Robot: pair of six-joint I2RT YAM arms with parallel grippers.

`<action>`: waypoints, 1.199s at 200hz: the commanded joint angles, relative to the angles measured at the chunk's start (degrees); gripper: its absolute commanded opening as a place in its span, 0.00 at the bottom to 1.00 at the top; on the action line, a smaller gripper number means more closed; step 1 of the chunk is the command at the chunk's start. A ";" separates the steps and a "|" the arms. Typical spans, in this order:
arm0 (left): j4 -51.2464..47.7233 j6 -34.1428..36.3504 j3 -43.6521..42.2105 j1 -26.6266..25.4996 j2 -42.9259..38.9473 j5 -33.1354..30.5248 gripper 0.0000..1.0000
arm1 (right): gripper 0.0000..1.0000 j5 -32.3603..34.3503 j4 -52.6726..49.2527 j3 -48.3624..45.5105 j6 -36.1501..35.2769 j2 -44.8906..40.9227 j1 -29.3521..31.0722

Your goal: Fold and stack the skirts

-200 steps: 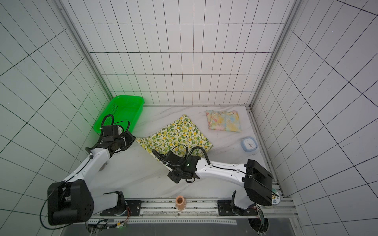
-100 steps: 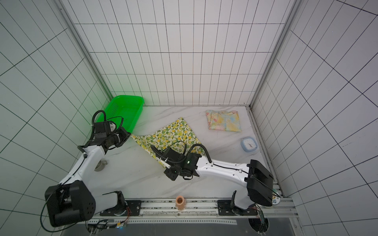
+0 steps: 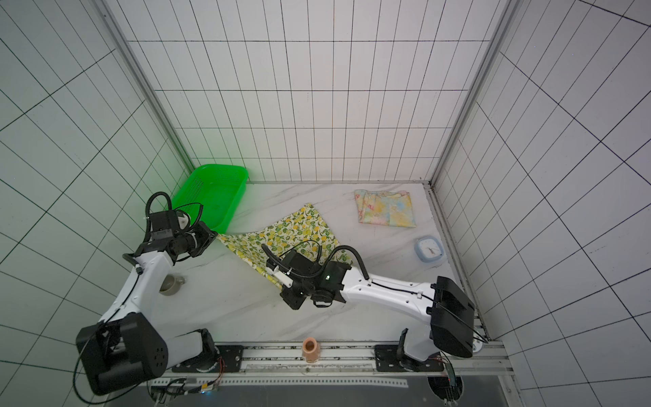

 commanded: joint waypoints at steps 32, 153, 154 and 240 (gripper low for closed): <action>-0.56 3.70 3.42 4.78 -3.52 -3.17 0.00 | 0.00 -5.24 -1.79 5.48 -0.97 1.87 2.87; -6.85 8.19 5.89 6.70 -5.46 -11.91 0.00 | 0.00 -14.78 10.25 1.24 0.05 6.04 6.96; -6.82 8.19 5.88 6.70 -5.48 -11.94 0.00 | 0.00 -14.88 10.39 1.17 0.02 6.07 6.96; 0.60 0.47 6.70 -1.41 -1.76 -12.63 0.00 | 0.00 -21.03 16.71 -7.76 2.54 1.30 2.13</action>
